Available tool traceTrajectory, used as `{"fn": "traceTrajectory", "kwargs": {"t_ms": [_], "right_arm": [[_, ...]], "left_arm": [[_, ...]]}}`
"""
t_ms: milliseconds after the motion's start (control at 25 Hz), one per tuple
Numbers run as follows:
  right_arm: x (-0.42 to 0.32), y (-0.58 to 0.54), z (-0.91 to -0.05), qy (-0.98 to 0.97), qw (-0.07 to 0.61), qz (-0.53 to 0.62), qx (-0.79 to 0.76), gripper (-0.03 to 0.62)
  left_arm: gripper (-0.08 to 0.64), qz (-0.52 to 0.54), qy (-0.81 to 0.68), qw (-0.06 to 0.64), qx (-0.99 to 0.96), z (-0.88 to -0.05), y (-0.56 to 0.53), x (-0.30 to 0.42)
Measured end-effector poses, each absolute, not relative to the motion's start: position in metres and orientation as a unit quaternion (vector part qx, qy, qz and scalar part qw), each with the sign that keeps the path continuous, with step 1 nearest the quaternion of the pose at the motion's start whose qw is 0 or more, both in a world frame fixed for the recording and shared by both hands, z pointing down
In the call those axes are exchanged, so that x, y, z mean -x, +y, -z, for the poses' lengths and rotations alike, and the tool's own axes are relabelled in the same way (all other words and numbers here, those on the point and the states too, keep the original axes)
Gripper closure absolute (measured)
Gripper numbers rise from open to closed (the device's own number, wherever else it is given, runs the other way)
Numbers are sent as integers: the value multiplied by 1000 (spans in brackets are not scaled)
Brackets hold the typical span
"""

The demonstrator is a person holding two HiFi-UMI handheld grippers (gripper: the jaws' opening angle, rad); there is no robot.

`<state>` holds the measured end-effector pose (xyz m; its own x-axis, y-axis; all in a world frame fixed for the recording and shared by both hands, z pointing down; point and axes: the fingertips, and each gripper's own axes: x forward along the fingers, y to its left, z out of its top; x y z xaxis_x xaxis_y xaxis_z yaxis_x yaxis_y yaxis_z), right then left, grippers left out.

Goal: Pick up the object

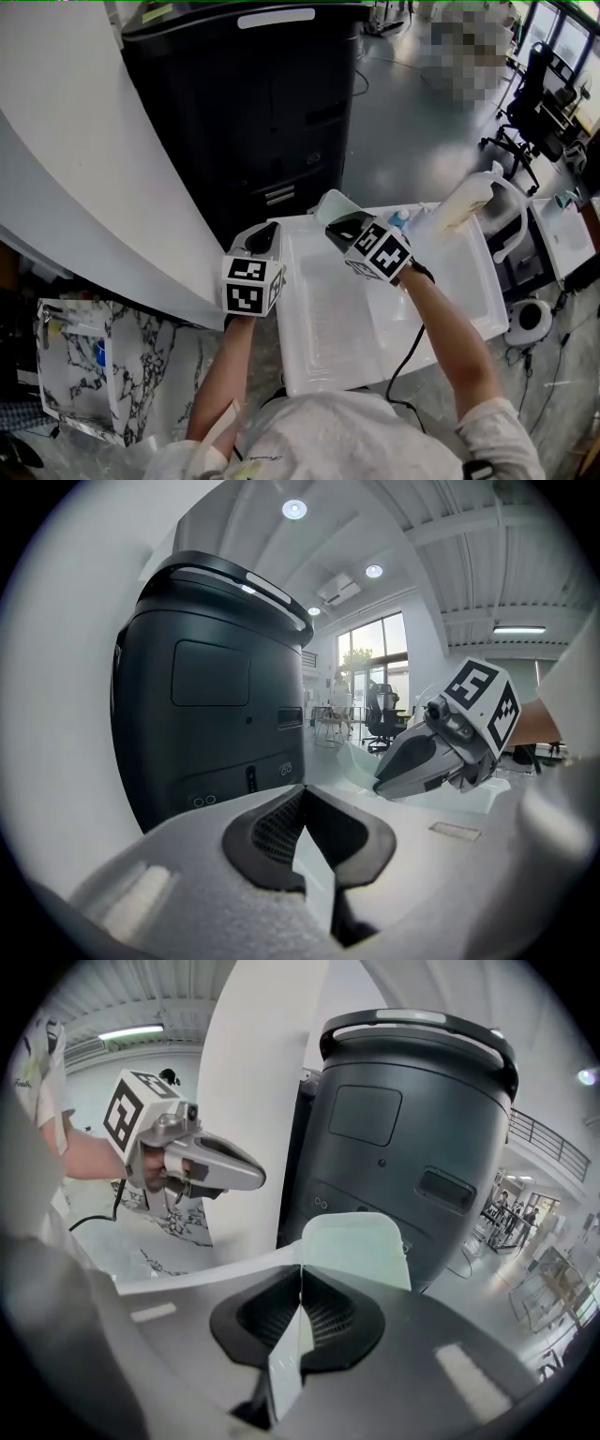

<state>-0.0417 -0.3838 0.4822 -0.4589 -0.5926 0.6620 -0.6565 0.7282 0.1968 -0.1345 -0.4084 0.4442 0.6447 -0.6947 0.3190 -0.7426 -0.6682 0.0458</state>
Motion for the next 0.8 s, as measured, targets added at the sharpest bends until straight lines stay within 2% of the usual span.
{"fn": "traceTrajectory", "kwargs": {"t_ms": [800], "right_arm": [[-5,-363,-375,-877,143,-35,-458,583]], "left_arm": [[563,-130,-435,60,-889,-415,-394,91]]}}
